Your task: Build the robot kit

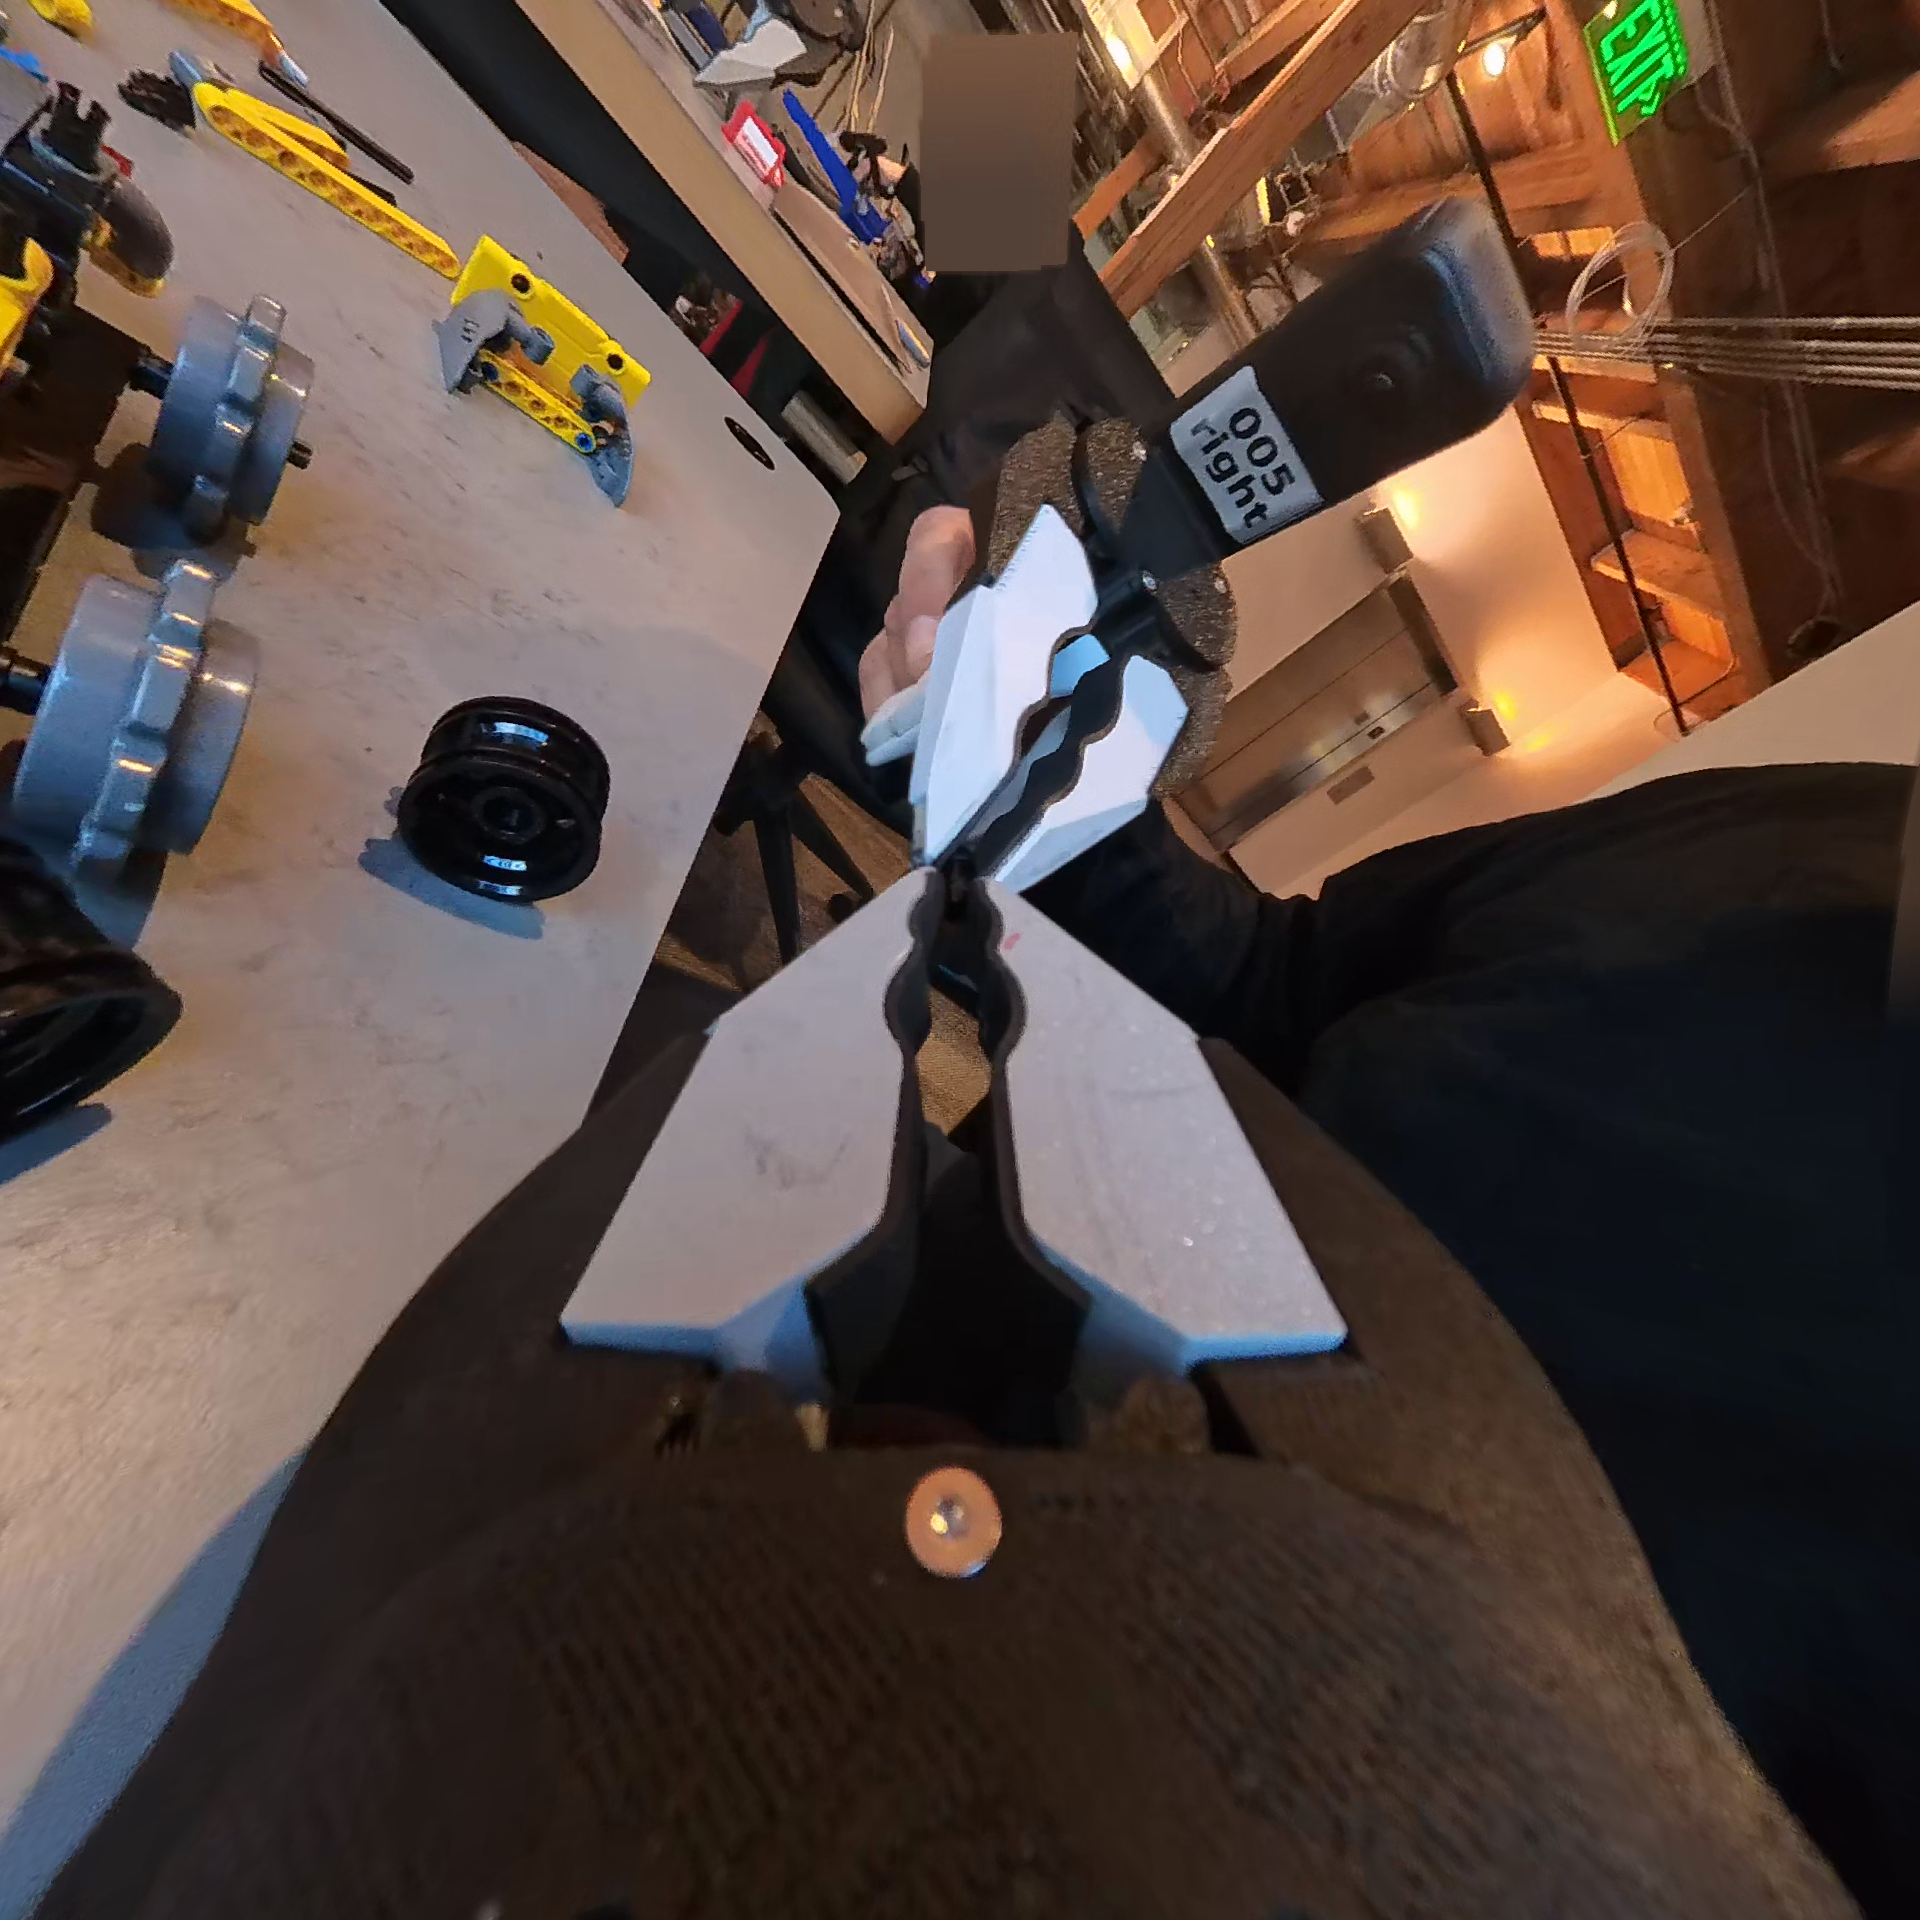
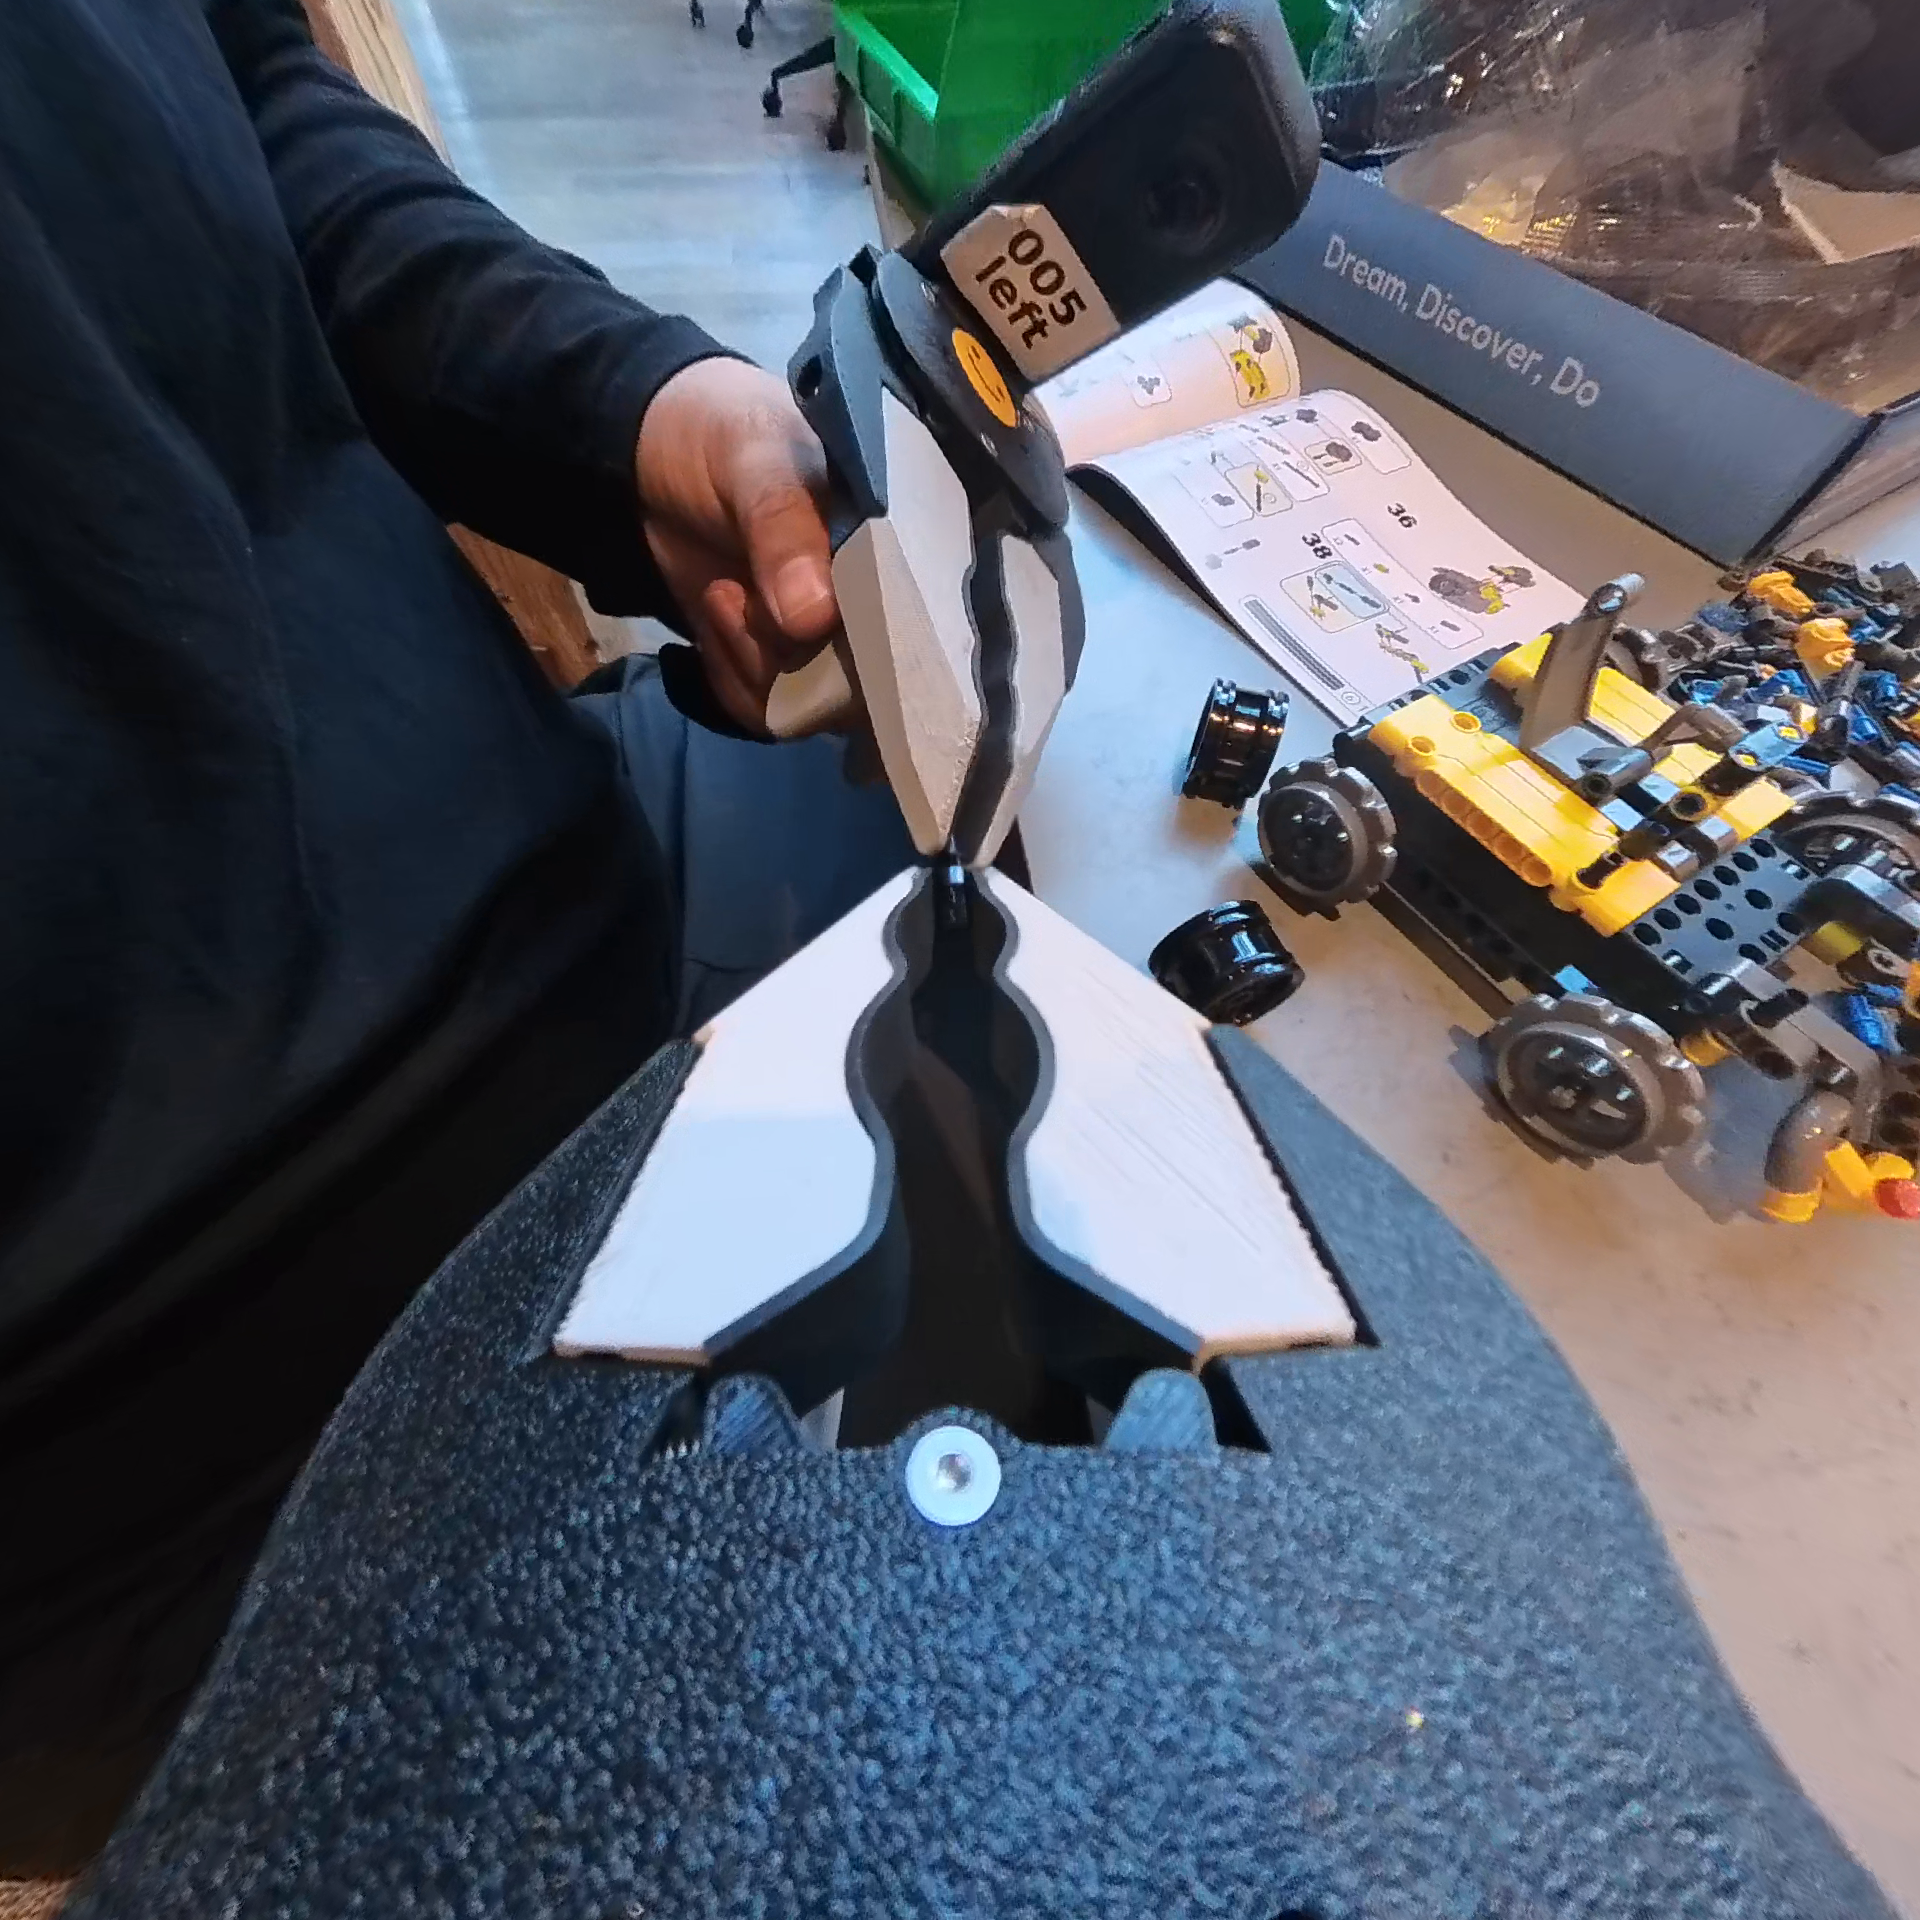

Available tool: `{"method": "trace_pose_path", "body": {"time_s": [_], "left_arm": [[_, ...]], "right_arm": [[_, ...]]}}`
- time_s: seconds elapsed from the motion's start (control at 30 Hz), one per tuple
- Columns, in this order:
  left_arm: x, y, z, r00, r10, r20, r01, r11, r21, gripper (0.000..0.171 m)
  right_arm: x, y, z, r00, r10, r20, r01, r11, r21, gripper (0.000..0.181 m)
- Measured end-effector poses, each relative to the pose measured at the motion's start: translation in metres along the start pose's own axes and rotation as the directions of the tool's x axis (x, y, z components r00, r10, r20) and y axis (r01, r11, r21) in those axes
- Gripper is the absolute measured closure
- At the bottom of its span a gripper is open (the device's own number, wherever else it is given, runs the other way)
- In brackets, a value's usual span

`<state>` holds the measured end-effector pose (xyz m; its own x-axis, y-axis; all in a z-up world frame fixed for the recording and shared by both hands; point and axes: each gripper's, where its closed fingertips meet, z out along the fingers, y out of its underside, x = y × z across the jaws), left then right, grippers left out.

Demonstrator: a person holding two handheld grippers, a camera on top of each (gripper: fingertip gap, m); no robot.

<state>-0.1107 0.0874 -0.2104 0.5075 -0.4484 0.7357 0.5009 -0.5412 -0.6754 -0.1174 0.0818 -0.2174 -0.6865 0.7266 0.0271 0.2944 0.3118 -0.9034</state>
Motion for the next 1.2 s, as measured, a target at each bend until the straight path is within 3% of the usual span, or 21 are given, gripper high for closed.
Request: {"method": "trace_pose_path", "body": {"time_s": [0.33, 0.7, 0.9, 1.2], "left_arm": [[0.002, -0.004, 0.004, 0.999, 0.05, 0.01, -0.05, 0.999, -0.015, 0.169], [0.001, 0.003, -0.003, 1.0, 0.013, 0.012, -0.013, 1.0, 0.013, 0.169], [0.013, 0.008, -0.041, 0.999, 0.035, 0.039, -0.037, 0.997, 0.072, 0.168], [0.02, 0.04, -0.119, 0.98, 0.087, 0.181, -0.118, 0.979, 0.166, 0.169]], "right_arm": [[0.002, -0.002, -0.004, 1.0, 0.021, 0.006, -0.021, 0.999, 0.028, 0.174], [-0.004, -0.001, 0.005, 0.999, 0.011, 0.035, -0.012, 1.0, 0.027, 0.174], [-0.017, -0.024, 0.035, 0.993, -0.054, 0.1, 0.053, 0.998, 0.019, 0.174], [-0.05, -0.046, 0.11, 0.951, -0.121, 0.286, 0.149, 0.986, -0.08, 0.174]]}}
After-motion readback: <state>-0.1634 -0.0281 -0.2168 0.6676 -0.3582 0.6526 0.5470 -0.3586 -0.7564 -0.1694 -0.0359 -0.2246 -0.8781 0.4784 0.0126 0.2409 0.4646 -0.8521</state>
